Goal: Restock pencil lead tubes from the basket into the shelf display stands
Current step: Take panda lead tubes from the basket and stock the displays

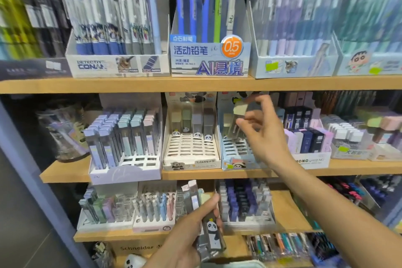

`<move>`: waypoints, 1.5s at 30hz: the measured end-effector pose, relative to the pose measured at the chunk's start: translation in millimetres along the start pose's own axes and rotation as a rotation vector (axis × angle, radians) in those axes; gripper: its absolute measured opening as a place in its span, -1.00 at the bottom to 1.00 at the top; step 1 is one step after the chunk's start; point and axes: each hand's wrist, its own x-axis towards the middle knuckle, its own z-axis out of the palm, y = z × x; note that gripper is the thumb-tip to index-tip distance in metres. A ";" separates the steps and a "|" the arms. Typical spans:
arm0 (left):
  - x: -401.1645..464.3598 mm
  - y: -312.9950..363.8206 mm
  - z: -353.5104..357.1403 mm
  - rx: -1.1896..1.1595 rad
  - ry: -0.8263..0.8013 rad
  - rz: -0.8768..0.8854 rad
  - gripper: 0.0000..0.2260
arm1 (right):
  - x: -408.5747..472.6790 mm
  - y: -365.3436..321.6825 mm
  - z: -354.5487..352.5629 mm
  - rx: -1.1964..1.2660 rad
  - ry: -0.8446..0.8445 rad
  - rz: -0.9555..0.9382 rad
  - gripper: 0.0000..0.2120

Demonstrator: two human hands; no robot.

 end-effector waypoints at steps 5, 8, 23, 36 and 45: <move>-0.5 6.7 -1.7 0.096 -0.022 0.011 -0.69 | 6.7 17.3 12.5 -0.194 -0.067 -0.158 -0.67; -0.3 9.7 -2.2 0.079 -0.062 -0.033 -0.73 | 4.3 22.6 13.8 -0.204 -0.090 -0.197 -0.67; 1.2 9.8 0.1 0.057 -0.048 0.032 -0.73 | 13.7 25.5 15.1 -0.282 -0.053 -0.199 -0.70; 0.1 9.5 -0.7 0.015 -0.064 0.026 -0.74 | 22.3 19.6 10.6 -0.385 -0.041 -0.212 -0.69; -2.0 9.8 1.7 0.052 -0.048 0.031 -0.69 | 19.9 4.7 2.5 -0.003 -0.050 0.135 -0.64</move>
